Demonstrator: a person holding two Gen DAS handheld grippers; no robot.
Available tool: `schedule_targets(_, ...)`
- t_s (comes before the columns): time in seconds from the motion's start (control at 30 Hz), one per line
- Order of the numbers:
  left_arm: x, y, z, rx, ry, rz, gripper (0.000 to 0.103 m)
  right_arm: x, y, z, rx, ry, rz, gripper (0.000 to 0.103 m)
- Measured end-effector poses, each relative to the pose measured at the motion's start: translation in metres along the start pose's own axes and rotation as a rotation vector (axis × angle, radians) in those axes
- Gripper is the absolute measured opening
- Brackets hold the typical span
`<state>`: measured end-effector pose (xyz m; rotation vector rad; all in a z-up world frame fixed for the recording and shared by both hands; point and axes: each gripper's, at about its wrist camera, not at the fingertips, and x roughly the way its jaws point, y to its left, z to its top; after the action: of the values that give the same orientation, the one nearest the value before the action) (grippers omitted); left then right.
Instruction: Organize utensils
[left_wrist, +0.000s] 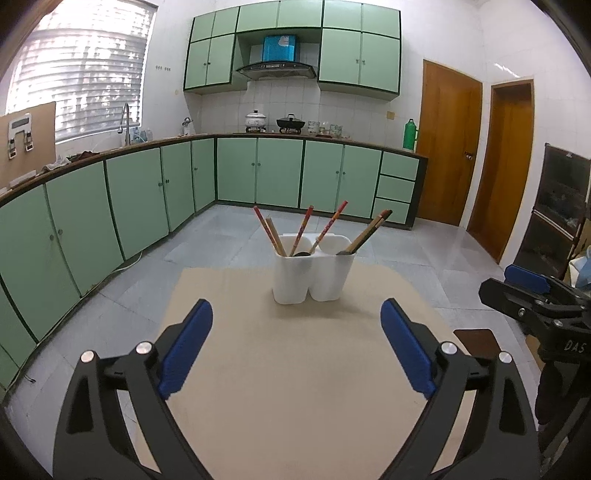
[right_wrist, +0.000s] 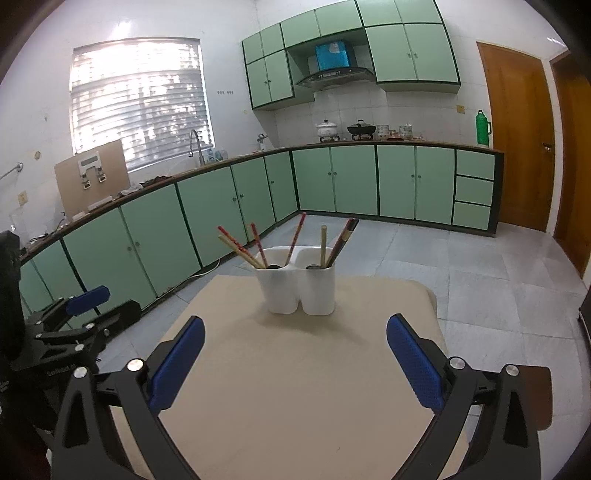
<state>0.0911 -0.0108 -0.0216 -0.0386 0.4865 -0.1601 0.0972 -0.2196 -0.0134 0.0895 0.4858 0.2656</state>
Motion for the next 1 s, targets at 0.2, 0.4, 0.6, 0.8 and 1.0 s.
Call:
schedule_targets(0.2, -0.022, -0.002, 0.005, 0.004, -0.036, 0.016, 0.092, -0.016, 0.009, 0.004, -0.017, -0.024, -0.001, 0.097)
schedule_targets(0.4, -0.041, -0.008, 0.011, 0.011, -0.074, 0.015, 0.093, -0.029, 0.016, 0.009, -0.043, -0.049, -0.015, 0.097)
schedule_targets(0.6, -0.051, -0.012, 0.014, 0.026, -0.096, 0.018, 0.093, -0.042, 0.021, 0.012, -0.046, -0.076, -0.012, 0.097)
schedule_targets(0.8, -0.056, -0.014, 0.013, 0.030, -0.107, 0.032, 0.093, -0.048, 0.025, 0.012, -0.053, -0.088, -0.016, 0.097)
schedule_targets(1.0, -0.060, -0.014, 0.014, 0.030, -0.108, 0.033, 0.093, -0.048, 0.025, 0.012, -0.049, -0.089, -0.011, 0.097)
